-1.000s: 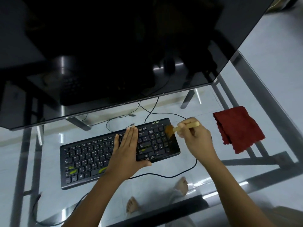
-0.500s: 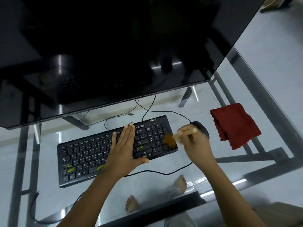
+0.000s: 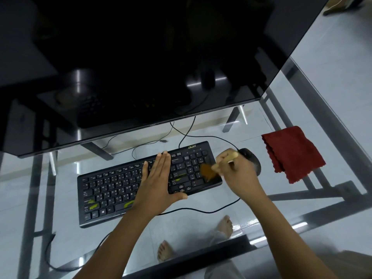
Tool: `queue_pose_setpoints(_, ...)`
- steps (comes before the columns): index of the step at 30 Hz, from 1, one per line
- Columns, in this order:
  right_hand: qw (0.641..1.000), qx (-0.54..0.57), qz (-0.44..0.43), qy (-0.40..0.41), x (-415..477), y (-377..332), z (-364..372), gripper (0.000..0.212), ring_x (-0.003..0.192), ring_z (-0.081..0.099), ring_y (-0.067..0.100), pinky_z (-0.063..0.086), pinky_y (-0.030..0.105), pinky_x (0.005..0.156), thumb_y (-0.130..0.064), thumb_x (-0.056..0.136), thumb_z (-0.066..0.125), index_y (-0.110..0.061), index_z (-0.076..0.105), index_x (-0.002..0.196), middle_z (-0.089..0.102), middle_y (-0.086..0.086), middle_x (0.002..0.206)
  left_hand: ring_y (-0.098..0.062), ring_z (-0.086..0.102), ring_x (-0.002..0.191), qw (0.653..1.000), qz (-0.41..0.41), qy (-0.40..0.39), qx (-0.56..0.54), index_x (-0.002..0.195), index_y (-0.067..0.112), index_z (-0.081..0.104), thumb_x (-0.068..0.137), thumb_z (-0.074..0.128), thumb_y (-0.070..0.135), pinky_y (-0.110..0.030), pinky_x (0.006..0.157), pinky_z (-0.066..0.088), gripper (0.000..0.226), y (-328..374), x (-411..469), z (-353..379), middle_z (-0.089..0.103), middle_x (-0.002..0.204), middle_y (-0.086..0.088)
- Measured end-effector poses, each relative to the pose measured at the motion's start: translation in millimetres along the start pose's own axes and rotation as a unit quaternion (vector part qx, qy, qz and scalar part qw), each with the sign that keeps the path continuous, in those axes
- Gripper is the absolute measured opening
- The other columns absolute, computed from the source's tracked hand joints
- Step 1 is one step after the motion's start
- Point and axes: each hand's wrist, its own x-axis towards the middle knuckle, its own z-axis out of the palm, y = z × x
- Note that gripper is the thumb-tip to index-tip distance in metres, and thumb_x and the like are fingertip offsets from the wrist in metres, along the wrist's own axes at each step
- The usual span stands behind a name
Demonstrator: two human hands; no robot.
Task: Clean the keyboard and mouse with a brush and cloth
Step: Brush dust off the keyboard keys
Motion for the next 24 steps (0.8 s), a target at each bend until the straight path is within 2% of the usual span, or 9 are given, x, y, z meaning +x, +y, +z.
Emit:
queue_pose_setpoints(3, 0.988, 0.091, -0.005, 0.123, 4.9, -1.4, 0.2, 0.013, 0.083, 0.068, 0.016, 0.055, 0.023, 0.075, -0.013, 0.097, 0.052, -0.02, 0.061, 0.09, 0.069, 0.002, 0.09, -0.008, -0.025, 0.143, 1.0, 0.002, 0.002, 0.005, 0.151, 0.018, -0.017, 0.068, 0.053, 0.08, -0.042, 0.117, -0.016, 0.125, 0.2, 0.1, 0.8, -0.023, 0.157, 0.006)
queue_pose_setpoints(6, 0.988, 0.153, 0.034, -0.014, 6.1, -8.0, 9.0, 0.014, 0.078, 0.072, 0.022, 0.059, 0.029, 0.071, -0.011, 0.099, 0.049, -0.009, 0.061, 0.092, 0.073, 0.008, 0.083, -0.008, -0.025, 0.143, 1.0, 0.005, 0.003, 0.006, 0.15, 0.018, -0.016, 0.067, 0.052, 0.081, -0.043, 0.118, -0.014, 0.125, -1.3, 0.3, 2.2, -0.022, 0.157, 0.006)
queue_pose_setpoints(8, 0.997, 0.063, 0.029, 0.031, 10.0, -9.8, 13.8, 0.016, 0.08, 0.07, 0.017, 0.057, 0.027, 0.073, -0.014, 0.098, 0.052, -0.024, 0.059, 0.087, 0.071, 0.002, 0.085, -0.008, -0.024, 0.143, 1.0, 0.007, 0.006, 0.002, 0.151, 0.018, -0.015, 0.066, 0.05, 0.083, -0.043, 0.118, -0.013, 0.125, -2.8, -0.3, 3.5, -0.02, 0.158, 0.006)
queue_pose_setpoints(10, 0.99, 0.091, 0.03, 0.105, 16.2, -14.5, 11.0, 0.019, 0.082, 0.07, 0.016, 0.056, 0.027, 0.075, -0.015, 0.098, 0.053, -0.03, 0.057, 0.087, 0.07, 0.001, 0.088, -0.007, -0.024, 0.143, 1.0, 0.009, 0.006, 0.004, 0.151, 0.018, -0.015, 0.066, 0.049, 0.083, -0.043, 0.118, -0.012, 0.125, -2.0, 0.1, 4.5, -0.021, 0.158, 0.006)
queue_pose_setpoints(13, 0.976, 0.209, 0.063, 0.015, 18.9, -14.3, 12.7, 0.013, 0.085, 0.073, 0.028, 0.06, 0.034, 0.078, -0.012, 0.099, 0.051, -0.01, 0.061, 0.093, 0.073, 0.009, 0.088, -0.007, -0.024, 0.143, 1.0, 0.019, 0.011, 0.003, 0.151, 0.019, -0.015, 0.067, 0.05, 0.083, -0.043, 0.118, -0.013, 0.124, 2.9, 2.8, 6.8, -0.02, 0.158, 0.005)
queue_pose_setpoints(15, 0.987, 0.143, 0.074, 0.028, 20.2, -12.3, 18.4, 0.011, 0.084, 0.072, 0.02, 0.059, 0.032, 0.08, -0.012, 0.098, 0.052, -0.014, 0.061, 0.092, 0.073, 0.006, 0.088, -0.007, -0.022, 0.144, 1.0, 0.018, 0.01, -0.005, 0.151, 0.019, -0.013, 0.066, 0.051, 0.082, -0.042, 0.118, -0.013, 0.124, 1.8, 2.4, 6.7, -0.017, 0.159, 0.005)
queue_pose_setpoints(17, 0.987, 0.094, 0.044, 0.125, 22.6, -11.2, 16.8, 0.01, 0.086, 0.069, 0.014, 0.057, 0.031, 0.081, -0.016, 0.097, 0.054, -0.022, 0.06, 0.091, 0.07, 0.001, 0.09, -0.007, -0.022, 0.144, 1.0, 0.019, 0.011, 0.003, 0.151, 0.018, -0.012, 0.065, 0.049, 0.083, -0.042, 0.118, -0.014, 0.124, 2.9, 2.5, 6.9, -0.016, 0.159, 0.005)
queue_pose_setpoints(21, 0.978, 0.192, 0.054, -0.061, 25.1, -30.4, 39.9, 0.01, 0.085, 0.073, 0.019, 0.059, 0.034, 0.083, -0.018, 0.098, 0.054, -0.013, 0.062, 0.094, 0.075, 0.005, 0.086, -0.009, -0.025, 0.143, 1.0, 0.008, 0.013, 0.021, 0.151, 0.018, -0.016, 0.066, 0.041, 0.085, -0.043, 0.119, -0.012, 0.122, -15.8, -7.8, 1.8, -0.021, 0.158, 0.004)
queue_pose_setpoints(24, 0.999, 0.034, -0.033, 0.02, 25.9, -25.2, 42.5, 0.009, 0.087, 0.067, 0.01, 0.05, 0.017, 0.08, -0.015, 0.096, 0.056, -0.018, 0.065, 0.095, 0.07, -0.001, 0.097, -0.008, -0.024, 0.143, 1.0, 0.016, 0.01, 0.02, 0.15, 0.018, -0.016, 0.072, 0.047, 0.079, -0.044, 0.119, -0.01, 0.118, -17.4, -9.5, -1.6, -0.018, 0.159, 0.005)
